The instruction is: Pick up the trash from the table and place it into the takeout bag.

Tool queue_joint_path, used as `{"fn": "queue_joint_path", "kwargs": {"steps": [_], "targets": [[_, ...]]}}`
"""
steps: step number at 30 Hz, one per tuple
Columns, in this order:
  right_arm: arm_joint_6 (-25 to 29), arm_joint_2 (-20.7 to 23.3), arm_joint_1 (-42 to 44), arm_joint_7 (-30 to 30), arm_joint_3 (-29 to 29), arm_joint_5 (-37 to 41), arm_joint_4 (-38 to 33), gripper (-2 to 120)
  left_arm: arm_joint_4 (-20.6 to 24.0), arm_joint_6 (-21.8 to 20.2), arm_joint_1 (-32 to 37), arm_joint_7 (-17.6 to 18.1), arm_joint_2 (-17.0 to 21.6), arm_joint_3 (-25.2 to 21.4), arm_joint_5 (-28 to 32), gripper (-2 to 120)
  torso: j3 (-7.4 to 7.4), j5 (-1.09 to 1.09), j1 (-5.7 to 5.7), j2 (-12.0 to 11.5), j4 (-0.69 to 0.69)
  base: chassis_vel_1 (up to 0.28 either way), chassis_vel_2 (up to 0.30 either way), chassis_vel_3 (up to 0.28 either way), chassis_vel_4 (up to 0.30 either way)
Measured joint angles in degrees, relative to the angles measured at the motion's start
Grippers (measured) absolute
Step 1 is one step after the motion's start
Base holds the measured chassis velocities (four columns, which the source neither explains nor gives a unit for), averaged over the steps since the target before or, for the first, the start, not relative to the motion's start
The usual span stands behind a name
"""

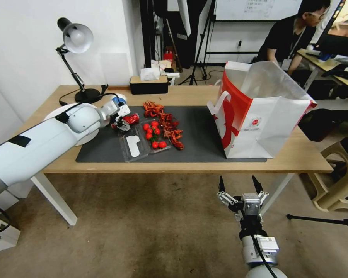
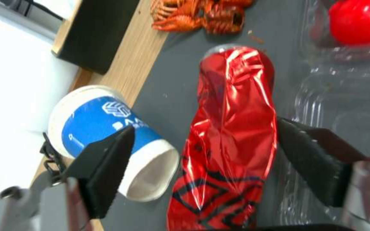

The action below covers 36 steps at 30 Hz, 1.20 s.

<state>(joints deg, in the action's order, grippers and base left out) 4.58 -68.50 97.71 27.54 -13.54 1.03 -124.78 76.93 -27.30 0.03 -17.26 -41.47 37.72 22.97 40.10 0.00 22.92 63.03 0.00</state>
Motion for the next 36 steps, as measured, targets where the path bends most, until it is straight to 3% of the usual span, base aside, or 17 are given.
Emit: {"fn": "queue_joint_path", "kwargs": {"steps": [2,7,13,17,19,21,23,36], "targets": [[0.02,-0.01,-0.02,0.00,0.07,-0.03,0.00,100,-0.43,-0.02,-0.14,-0.16,0.01,0.15,0.00,70,0.00,0.00,0.00,0.00,0.00,0.000,0.000,0.000,0.000],[0.10,-0.14,0.09,-0.01,0.21,-0.18,0.00,100,-0.87,-0.05,-0.30,-0.27,-0.19,0.47,-0.17,60,0.00,0.00,0.00,0.00,0.00,0.000,0.000,0.000,0.000],[0.18,-0.28,0.17,-0.03,0.24,-0.31,0.03,100,-1.17,-0.25,-0.70,-0.35,-0.64,0.82,-0.39,35,0.00,0.00,0.00,0.00,-0.01,0.000,0.000,0.000,0.000],[0.19,-0.32,0.18,-0.03,0.24,-0.33,0.03,100,-1.18,-0.28,-0.72,-0.40,-0.67,0.82,-0.40,32,0.00,0.00,0.00,0.00,0.00,0.000,0.000,0.000,0.000],[0.20,-0.37,0.20,-0.03,0.25,-0.34,0.03,100,-1.19,-0.30,-0.73,-0.44,-0.66,0.82,-0.43,16,0.00,0.00,0.00,0.00,0.00,0.000,0.000,0.000,0.000],[0.20,-0.38,0.21,-0.03,0.25,-0.34,0.04,100,-1.19,-0.31,-0.73,-0.46,-0.66,0.82,-0.45,15,0.00,0.00,0.00,0.00,0.00,0.000,0.000,0.000,0.000],[0.21,-0.41,0.23,-0.04,0.27,-0.36,0.05,100,-1.20,-0.32,-0.73,-0.51,-0.66,0.82,-0.48,2,0.00,0.00,0.00,0.00,0.00,0.000,0.000,0.000,0.000],[0.27,-0.58,0.02,-0.08,0.43,-0.42,0.42,100,-0.83,-0.31,0.39,-1.09,-0.26,-0.12,-0.80,0,0.00,0.01,0.00,0.00,0.00,0.000,0.000,0.000,0.000]]}}
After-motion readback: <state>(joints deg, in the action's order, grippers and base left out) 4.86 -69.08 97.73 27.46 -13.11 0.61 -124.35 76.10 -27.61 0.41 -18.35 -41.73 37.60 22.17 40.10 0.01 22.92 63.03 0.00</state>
